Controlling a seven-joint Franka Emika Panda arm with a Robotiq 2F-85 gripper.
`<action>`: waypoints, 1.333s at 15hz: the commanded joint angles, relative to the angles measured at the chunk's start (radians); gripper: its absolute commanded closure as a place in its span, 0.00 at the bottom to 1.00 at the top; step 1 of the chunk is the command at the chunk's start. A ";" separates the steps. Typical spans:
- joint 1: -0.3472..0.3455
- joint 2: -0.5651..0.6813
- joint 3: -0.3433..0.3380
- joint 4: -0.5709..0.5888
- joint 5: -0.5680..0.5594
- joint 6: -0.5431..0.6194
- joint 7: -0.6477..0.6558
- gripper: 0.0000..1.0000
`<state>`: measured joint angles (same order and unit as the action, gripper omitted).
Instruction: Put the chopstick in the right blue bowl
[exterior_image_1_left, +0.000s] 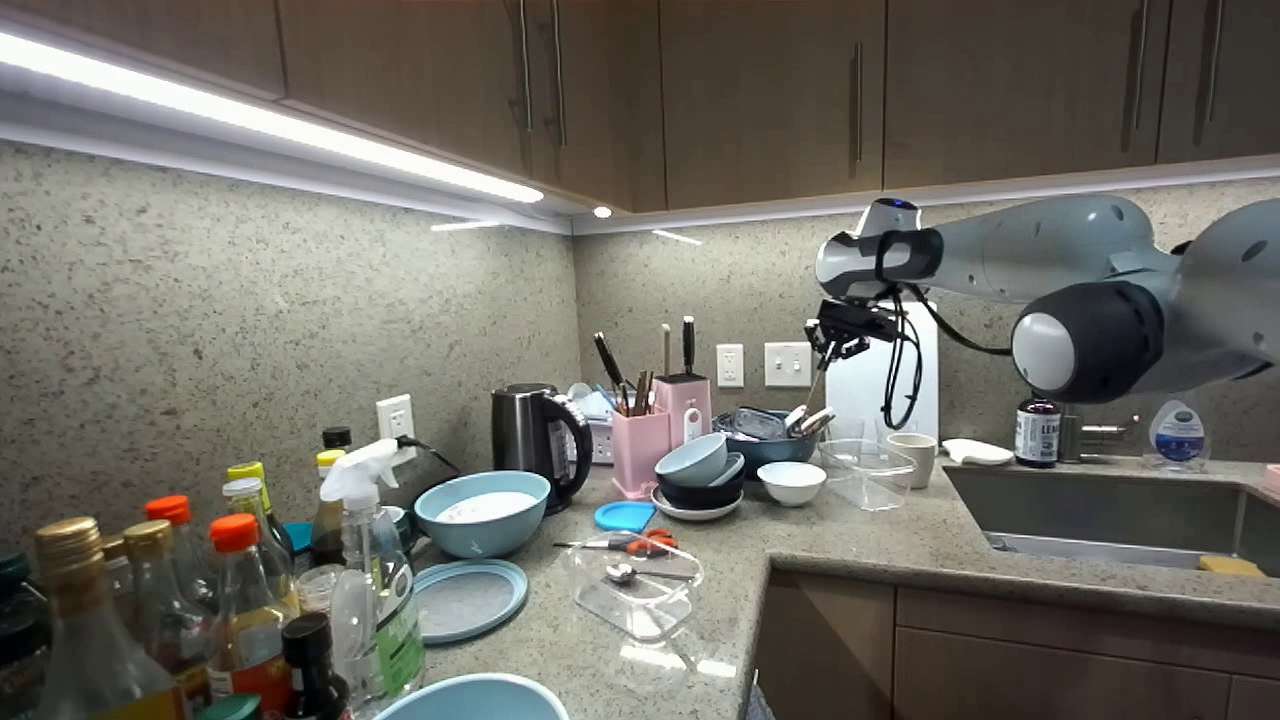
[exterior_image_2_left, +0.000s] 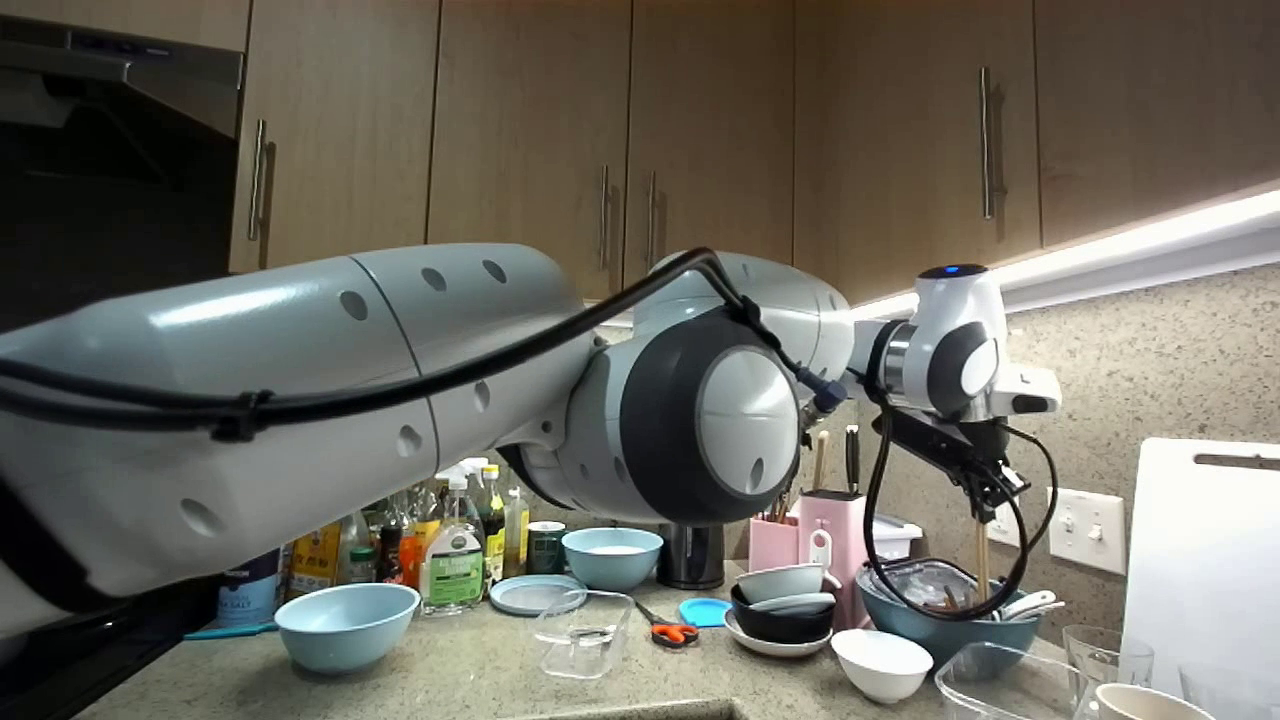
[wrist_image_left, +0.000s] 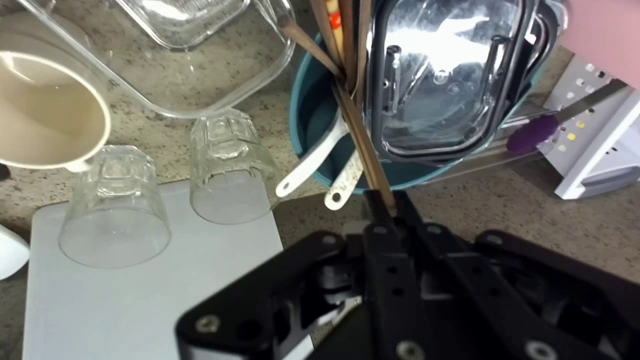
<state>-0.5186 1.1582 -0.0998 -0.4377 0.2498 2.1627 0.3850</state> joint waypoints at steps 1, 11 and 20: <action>-0.045 0.044 0.085 0.115 0.016 -0.009 -0.078 0.98; -0.062 -0.005 0.173 0.082 0.017 0.036 -0.158 0.98; -0.003 -0.031 0.190 0.090 0.008 0.066 -0.197 0.98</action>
<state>-0.5330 1.1380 0.0727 -0.3453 0.2498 2.2096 0.2296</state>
